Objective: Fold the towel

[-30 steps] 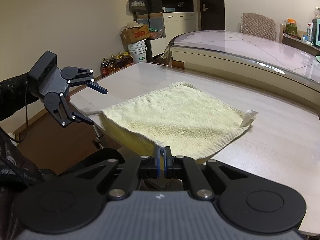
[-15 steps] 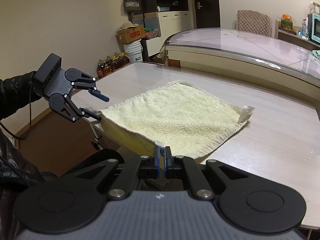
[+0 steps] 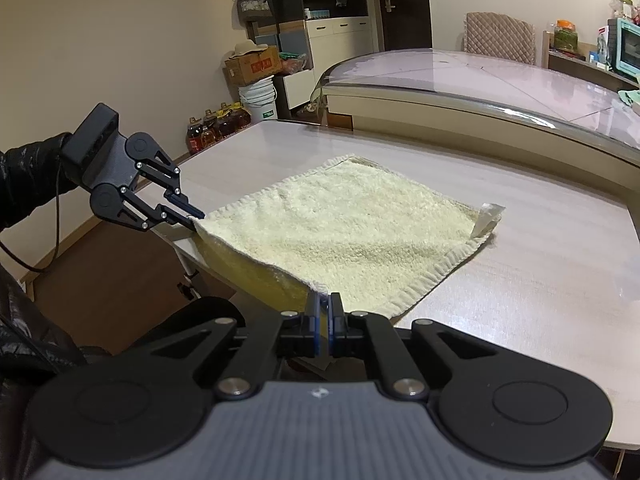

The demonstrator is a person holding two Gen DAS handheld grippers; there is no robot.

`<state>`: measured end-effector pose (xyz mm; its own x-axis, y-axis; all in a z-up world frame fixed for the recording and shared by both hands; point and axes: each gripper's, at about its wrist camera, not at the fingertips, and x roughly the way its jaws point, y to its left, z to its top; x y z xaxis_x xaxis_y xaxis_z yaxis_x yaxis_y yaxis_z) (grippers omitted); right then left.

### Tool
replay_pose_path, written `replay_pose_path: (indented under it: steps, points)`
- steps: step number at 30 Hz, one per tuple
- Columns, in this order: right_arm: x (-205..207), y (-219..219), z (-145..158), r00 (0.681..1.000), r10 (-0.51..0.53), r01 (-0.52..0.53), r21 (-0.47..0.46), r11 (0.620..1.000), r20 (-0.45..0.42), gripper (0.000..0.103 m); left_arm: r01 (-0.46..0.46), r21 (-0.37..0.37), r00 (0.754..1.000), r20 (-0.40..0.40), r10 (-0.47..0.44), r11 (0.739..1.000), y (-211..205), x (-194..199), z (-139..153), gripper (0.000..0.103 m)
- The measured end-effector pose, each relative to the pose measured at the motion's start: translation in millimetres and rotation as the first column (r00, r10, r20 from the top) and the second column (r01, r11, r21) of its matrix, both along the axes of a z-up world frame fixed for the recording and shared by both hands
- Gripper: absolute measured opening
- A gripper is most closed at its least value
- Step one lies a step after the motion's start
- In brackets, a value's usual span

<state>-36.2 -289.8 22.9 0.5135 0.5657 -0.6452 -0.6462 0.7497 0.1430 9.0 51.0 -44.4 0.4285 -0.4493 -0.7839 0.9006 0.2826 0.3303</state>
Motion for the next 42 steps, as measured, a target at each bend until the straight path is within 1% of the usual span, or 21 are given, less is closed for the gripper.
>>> replay_pose_path:
  steps: [4,10,14,15,18,24,25,28,30,31,33,34,35,36,37,39,41,42]
  points:
    - [-4,2,1,0.999,0.032,-0.033,-0.018,0.999,-0.002,0.004,0.036,0.030,0.999,-0.026,-0.036,0.999,-1,4,4,0.007]
    - [-14,1,3,0.996,0.084,-0.085,-0.030,0.996,-0.013,0.004,0.086,0.028,0.992,-0.098,-0.083,0.996,0,17,20,0.007]
    - [-12,-5,3,0.998,0.063,-0.064,-0.036,0.997,-0.011,0.004,0.122,0.030,0.986,-0.121,-0.117,0.992,-4,15,31,0.007]
    - [-11,-10,4,0.999,0.047,-0.047,-0.034,0.998,-0.009,0.002,0.128,0.029,0.984,-0.126,-0.124,0.991,-6,14,33,0.007]
    - [-9,-20,4,0.999,0.035,-0.036,-0.028,0.999,-0.013,0.002,0.143,0.019,0.980,-0.144,-0.139,0.990,-10,9,39,0.007]
    - [-5,-29,2,1.000,0.026,-0.027,-0.033,0.999,-0.016,0.002,0.149,0.025,0.977,-0.155,-0.144,0.988,-17,7,39,0.007]
    - [-5,-29,0,0.999,0.031,-0.031,-0.041,0.999,-0.014,0.003,0.146,0.026,0.978,-0.157,-0.140,0.989,-16,8,39,0.007]
    - [-13,-17,-12,0.997,0.071,-0.070,-0.088,0.994,0.003,0.009,0.139,0.023,0.977,-0.166,-0.133,0.990,-16,12,38,0.007]
    - [-19,-9,-21,0.996,0.084,-0.084,-0.112,0.990,0.001,0.011,0.133,0.019,0.977,-0.171,-0.128,0.991,-15,15,39,0.007]
    - [-23,-5,-26,0.996,0.086,-0.083,-0.133,0.988,0.019,0.014,0.133,0.018,0.977,-0.171,-0.128,0.991,-15,16,38,0.007]
    - [-32,3,-35,0.994,0.093,-0.080,-0.182,0.980,0.062,0.017,0.130,0.005,0.976,-0.177,-0.127,0.991,-16,18,39,0.007]
    - [-38,10,-39,0.989,0.106,-0.080,-0.229,0.970,0.103,0.025,0.130,0.004,0.976,-0.178,-0.128,0.991,-16,18,40,0.007]
    - [-44,16,-44,0.982,0.121,-0.078,-0.276,0.958,0.144,0.028,0.130,0.000,0.975,-0.180,-0.128,0.992,-16,19,40,0.007]
    - [-50,22,-48,0.973,0.138,-0.073,-0.322,0.944,0.184,0.029,0.131,0.001,0.975,-0.180,-0.129,0.991,-16,19,40,0.007]
    - [-56,28,-52,0.962,0.156,-0.066,-0.367,0.928,0.222,0.035,0.131,0.000,0.975,-0.180,-0.129,0.991,-16,20,40,0.007]
    - [-68,41,-62,0.936,0.199,-0.050,-0.450,0.892,0.289,0.044,0.128,-0.010,0.975,-0.185,-0.127,0.992,-15,22,42,0.007]
    - [-82,53,-76,0.915,0.246,-0.052,-0.509,0.859,0.321,0.045,0.128,-0.012,0.974,-0.185,-0.128,0.992,-16,24,43,0.007]
    - [-86,57,-81,0.907,0.261,-0.053,-0.525,0.850,0.331,0.045,0.128,-0.012,0.974,-0.185,-0.128,0.992,-16,24,43,0.007]
